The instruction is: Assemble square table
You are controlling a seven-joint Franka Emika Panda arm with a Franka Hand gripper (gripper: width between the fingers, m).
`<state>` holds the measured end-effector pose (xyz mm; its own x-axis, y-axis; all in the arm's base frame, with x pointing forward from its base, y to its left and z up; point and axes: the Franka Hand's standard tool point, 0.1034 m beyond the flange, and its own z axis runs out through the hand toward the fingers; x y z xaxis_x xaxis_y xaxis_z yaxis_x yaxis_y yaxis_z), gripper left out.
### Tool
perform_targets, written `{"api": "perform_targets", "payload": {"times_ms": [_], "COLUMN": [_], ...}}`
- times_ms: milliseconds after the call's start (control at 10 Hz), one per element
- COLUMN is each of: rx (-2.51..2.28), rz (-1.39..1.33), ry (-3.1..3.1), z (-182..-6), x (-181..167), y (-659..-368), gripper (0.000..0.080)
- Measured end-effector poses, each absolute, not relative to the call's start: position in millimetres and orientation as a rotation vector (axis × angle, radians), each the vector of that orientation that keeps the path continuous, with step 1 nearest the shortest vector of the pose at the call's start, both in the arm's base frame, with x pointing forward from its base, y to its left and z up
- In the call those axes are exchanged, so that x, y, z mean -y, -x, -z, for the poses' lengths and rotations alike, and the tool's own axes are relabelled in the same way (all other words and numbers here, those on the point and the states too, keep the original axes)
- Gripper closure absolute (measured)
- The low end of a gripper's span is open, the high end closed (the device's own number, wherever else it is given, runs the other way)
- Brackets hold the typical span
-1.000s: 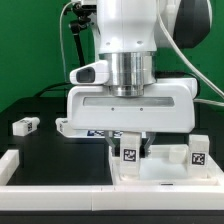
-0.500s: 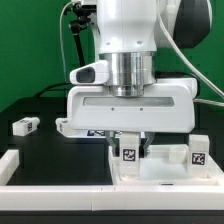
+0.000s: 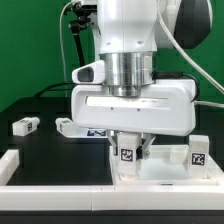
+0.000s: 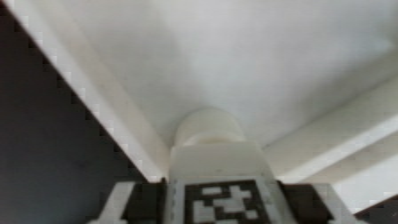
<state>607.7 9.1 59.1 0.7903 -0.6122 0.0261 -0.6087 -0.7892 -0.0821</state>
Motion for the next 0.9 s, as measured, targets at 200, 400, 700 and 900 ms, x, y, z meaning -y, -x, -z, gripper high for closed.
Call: {"api": "perform_targets", "payload": {"times_ms": [200,400,700,900], "rx": [-1.269,-1.354,-1.736,-2.168], "rz": [0.064,0.08,0.046,-0.054], "ry": [2.776,2.731,2.476,2.067], "z": [-59.6,-59.1,-59.2,-59.5], "x": [-9.3,-9.8,-9.6,-11.9], "y": [-608.6,-610.0,-610.6,-611.0], "gripper": [0.0515,0.0514,0.0514,0.0514]}}
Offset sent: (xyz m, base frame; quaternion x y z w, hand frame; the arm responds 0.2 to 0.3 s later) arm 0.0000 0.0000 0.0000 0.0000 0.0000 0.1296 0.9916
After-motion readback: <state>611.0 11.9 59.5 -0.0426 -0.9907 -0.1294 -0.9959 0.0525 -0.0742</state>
